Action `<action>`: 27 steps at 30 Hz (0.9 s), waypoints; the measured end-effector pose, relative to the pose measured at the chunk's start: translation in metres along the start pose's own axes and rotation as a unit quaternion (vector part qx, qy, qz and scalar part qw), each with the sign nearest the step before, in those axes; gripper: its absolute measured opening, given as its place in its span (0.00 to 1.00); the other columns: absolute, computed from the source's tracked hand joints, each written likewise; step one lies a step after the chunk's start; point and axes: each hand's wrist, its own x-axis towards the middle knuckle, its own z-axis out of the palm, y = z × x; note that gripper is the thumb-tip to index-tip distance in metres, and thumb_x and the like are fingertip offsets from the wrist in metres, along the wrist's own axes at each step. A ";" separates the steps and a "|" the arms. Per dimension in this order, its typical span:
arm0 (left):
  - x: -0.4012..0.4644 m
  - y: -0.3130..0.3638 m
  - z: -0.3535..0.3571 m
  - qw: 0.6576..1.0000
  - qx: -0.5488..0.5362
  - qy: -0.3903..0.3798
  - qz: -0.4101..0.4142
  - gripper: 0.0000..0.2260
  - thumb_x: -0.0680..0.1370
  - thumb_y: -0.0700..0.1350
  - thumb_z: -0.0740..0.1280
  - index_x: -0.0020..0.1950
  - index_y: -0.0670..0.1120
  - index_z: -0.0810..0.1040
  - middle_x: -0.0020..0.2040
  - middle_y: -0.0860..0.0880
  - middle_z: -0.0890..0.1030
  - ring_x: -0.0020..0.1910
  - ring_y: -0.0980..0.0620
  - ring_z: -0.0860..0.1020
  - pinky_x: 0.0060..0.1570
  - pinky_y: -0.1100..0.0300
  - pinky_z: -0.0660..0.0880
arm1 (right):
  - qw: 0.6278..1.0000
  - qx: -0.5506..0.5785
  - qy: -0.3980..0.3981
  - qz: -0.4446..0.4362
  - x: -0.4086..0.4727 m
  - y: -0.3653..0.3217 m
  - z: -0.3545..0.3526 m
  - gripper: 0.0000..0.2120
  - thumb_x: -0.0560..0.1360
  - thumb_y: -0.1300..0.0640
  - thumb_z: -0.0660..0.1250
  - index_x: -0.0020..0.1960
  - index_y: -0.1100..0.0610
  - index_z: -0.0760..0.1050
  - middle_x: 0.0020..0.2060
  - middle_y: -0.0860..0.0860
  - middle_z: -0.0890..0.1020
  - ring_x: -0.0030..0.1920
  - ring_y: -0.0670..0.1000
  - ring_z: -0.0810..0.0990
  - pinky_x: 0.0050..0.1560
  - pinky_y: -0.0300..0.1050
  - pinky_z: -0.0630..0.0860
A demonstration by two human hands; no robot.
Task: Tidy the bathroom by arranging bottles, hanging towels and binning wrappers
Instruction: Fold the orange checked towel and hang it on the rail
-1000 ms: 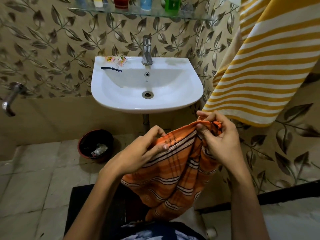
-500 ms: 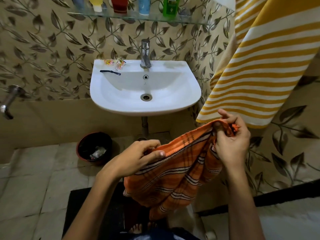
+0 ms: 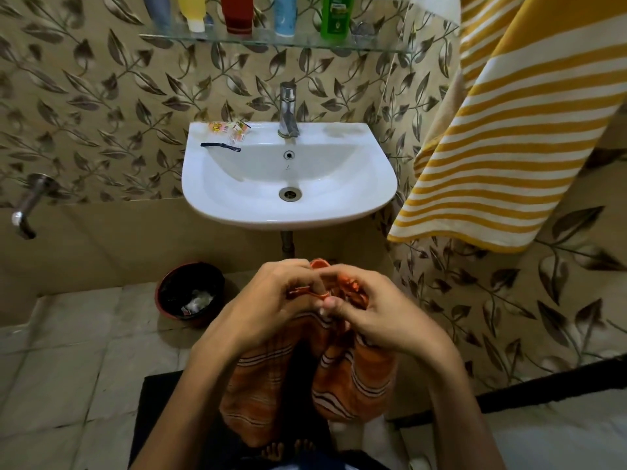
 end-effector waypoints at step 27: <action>-0.010 -0.002 -0.016 0.983 0.037 -0.097 -0.149 0.21 0.71 0.65 0.58 0.37 0.47 0.73 0.33 0.48 0.76 0.32 0.53 0.72 0.35 0.52 0.68 | 0.964 -0.088 0.235 0.089 -0.006 0.014 -0.023 0.07 0.78 0.58 0.61 0.44 0.48 0.74 0.43 0.45 0.79 0.46 0.44 0.76 0.41 0.35 0.68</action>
